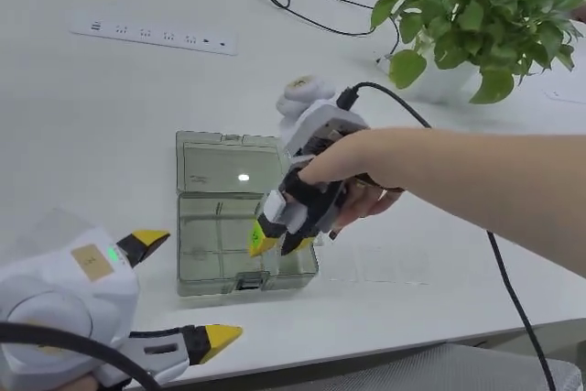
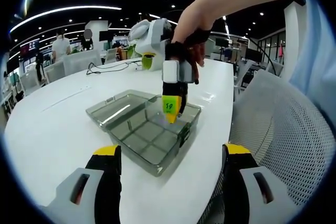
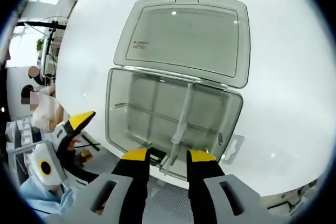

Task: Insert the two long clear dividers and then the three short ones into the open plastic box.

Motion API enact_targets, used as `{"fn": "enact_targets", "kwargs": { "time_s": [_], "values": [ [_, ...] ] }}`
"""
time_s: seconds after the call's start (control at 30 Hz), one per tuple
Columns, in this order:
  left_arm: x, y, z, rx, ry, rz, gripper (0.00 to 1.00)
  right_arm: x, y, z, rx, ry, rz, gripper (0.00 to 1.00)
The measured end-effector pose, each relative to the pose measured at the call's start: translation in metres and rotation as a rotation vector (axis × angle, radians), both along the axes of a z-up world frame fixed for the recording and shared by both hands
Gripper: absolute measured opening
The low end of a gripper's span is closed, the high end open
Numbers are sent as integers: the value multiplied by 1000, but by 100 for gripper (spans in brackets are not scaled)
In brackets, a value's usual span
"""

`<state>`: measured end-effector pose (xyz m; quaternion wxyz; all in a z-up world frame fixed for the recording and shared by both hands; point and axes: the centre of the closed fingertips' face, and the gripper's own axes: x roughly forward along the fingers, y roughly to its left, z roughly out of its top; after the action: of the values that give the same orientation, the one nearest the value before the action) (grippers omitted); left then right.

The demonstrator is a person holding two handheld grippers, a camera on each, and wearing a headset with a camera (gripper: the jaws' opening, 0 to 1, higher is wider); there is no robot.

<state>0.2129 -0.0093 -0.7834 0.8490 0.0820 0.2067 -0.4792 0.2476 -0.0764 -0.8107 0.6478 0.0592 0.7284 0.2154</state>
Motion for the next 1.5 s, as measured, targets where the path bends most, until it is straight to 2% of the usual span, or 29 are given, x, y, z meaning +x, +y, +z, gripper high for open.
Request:
{"fn": "enact_targets", "kwargs": {
  "time_s": [0.1, 0.23, 0.4, 0.43, 0.47, 0.5, 0.53, 0.57, 0.63, 0.67, 0.7, 0.73, 0.8, 0.83, 0.9, 0.97, 1.0, 1.03, 1.07, 1.1, 1.13, 1.2, 1.23, 1.27, 1.3, 1.37, 1.4, 1.43, 1.5],
  "values": [
    [0, 0, 0, 0, 0, -1, 80, 4, 1, 4, 36, -15, -24, 34],
    [0, 0, 0, 4, 0, -2, 80, 11, 8, 6, 97, -74, -41, 52],
    [-1, 0, 0, 8, 0, -5, 80, 14, 9, 4, 136, -134, -27, 68],
    [-1, 0, 0, 8, -1, -5, 80, 14, 13, 5, 163, -137, -34, 69],
    [-1, 0, 0, 9, 0, -5, 80, 15, 14, 5, 166, -142, -37, 72],
    [-1, 0, 0, 10, 1, -5, 80, 18, 17, 7, 190, -165, -42, 74],
    [-1, -1, 1, 10, 0, -5, 80, 17, 18, 8, 192, -161, -47, 77],
    [-1, 0, 1, 11, -1, -5, 80, 20, 22, 9, 217, -193, -32, 80],
    [-1, 0, 1, 12, 1, -5, 80, 20, 22, 12, 220, -203, -35, 84],
    [-1, 0, 1, 14, 1, -3, 80, 24, 26, 15, 251, -243, -22, 88],
    [-1, 1, 0, 13, 2, -2, 80, 23, 26, 17, 252, -235, -31, 90],
    [-1, 1, 0, 14, 3, -1, 80, 26, 31, 19, 294, -259, -27, 92],
    [-1, 2, 0, 20, 3, -1, 80, 26, 29, 21, 299, -248, -40, 94],
    [-1, 2, 0, 20, 3, 0, 80, 27, 31, 23, 322, -263, -31, 95],
    [-1, 2, 0, 21, 5, 1, 80, 25, 29, 25, 329, -264, -19, 98],
    [0, 3, 0, 21, 7, 7, 80, 27, 31, 31, 359, -314, 22, 100],
    [1, 3, 1, 19, 8, 11, 80, 25, 31, 33, 364, -319, 35, 100],
    [1, 4, 2, 13, 13, 18, 80, 23, 33, 38, 395, -343, 60, 100],
    [2, 5, 2, 11, 15, 21, 80, 19, 31, 39, 388, -332, 57, 100],
    [2, 6, 2, 9, 19, 27, 80, 14, 34, 45, 415, -356, 81, 100],
    [3, 7, 2, 8, 21, 31, 80, 15, 35, 48, 429, -383, 88, 100],
    [4, 10, 2, 7, 27, 40, 80, 13, 28, 45, 422, -396, 93, 100],
    [4, 12, 1, 7, 28, 46, 80, 15, 27, 49, 440, -454, 113, 100],
    [5, 14, 1, 7, 31, 52, 80, 12, 24, 49, 433, -452, 118, 100],
    [7, 16, 1, 1, 39, 63, 80, 15, 24, 54, 447, -516, 140, 100],
    [9, 20, 2, -1, 44, 79, 80, 15, 19, 57, 441, -561, 143, 100],
    [10, 22, 2, -1, 46, 82, 80, 19, 17, 61, 458, -624, 154, 100],
    [11, 24, 2, -2, 46, 88, 80, 25, 12, 63, 461, -661, 150, 100],
    [14, 28, 3, -5, 55, 104, 80, 26, 5, 65, 462, -699, 170, 100]
  ]
}}
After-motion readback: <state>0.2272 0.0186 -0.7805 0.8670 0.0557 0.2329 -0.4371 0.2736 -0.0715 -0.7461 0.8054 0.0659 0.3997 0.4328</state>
